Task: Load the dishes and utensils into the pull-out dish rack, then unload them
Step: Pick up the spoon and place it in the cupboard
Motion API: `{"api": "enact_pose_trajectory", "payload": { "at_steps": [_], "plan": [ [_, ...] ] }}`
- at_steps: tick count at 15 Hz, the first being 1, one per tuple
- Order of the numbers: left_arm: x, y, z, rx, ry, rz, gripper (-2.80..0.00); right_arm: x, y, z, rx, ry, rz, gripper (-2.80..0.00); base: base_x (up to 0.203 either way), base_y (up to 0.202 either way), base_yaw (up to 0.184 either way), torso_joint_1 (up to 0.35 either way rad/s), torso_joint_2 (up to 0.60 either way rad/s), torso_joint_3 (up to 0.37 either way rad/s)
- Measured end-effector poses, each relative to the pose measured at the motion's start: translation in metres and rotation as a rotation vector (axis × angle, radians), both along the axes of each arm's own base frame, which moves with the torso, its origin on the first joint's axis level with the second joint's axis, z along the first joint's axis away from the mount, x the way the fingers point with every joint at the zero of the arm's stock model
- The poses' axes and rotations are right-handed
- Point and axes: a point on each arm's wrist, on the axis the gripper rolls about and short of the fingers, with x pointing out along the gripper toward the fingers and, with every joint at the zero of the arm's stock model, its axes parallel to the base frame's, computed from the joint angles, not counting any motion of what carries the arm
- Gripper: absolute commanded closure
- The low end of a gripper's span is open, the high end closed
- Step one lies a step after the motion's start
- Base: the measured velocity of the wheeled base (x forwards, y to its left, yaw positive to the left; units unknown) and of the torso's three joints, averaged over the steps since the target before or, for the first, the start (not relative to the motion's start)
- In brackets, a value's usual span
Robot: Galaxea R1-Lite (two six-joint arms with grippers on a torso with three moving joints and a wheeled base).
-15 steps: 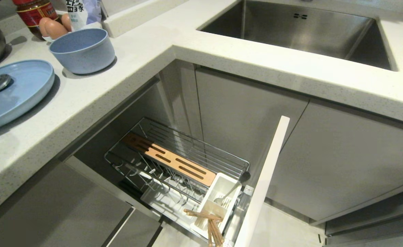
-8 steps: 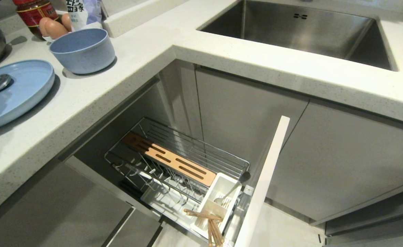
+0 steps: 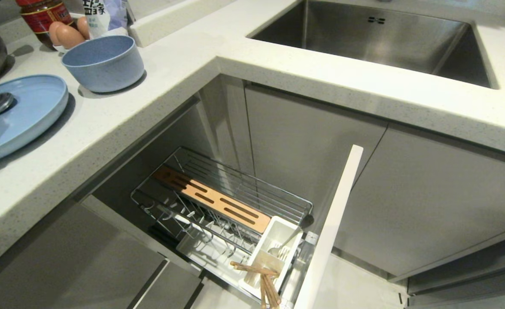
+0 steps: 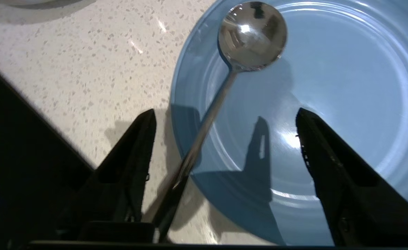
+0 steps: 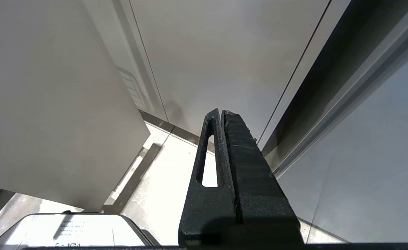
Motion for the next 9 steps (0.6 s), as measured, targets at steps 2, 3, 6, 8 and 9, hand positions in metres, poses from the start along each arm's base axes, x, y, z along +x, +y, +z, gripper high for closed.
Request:
{"api": "enact_pose_trajectory", "payload": {
  "at_steps": [2,3,6,8,9],
  "plan": [
    [0.008,0.002,-0.004,-0.013,0.018,-0.017,-2.8,0.0,0.0,0.0,0.0,0.0,0.0,0.0,0.0,0.0,0.0,0.0,0.0,0.0],
    [0.011,0.002,-0.006,-0.019,0.027,-0.03,-2.8,0.0,0.0,0.0,0.0,0.0,0.0,0.0,0.0,0.0,0.0,0.0,0.0,0.0],
    [0.02,-0.001,-0.012,-0.035,0.05,-0.071,-2.8,0.0,0.0,0.0,0.0,0.0,0.0,0.0,0.0,0.0,0.0,0.0,0.0,0.0],
    [0.024,-0.003,-0.015,-0.041,0.063,-0.095,-2.8,0.0,0.0,0.0,0.0,0.0,0.0,0.0,0.0,0.0,0.0,0.0,0.0,0.0],
    [0.026,-0.004,-0.017,-0.042,0.071,-0.105,-2.8,0.0,0.0,0.0,0.0,0.0,0.0,0.0,0.0,0.0,0.0,0.0,0.0,0.0]
  ]
}}
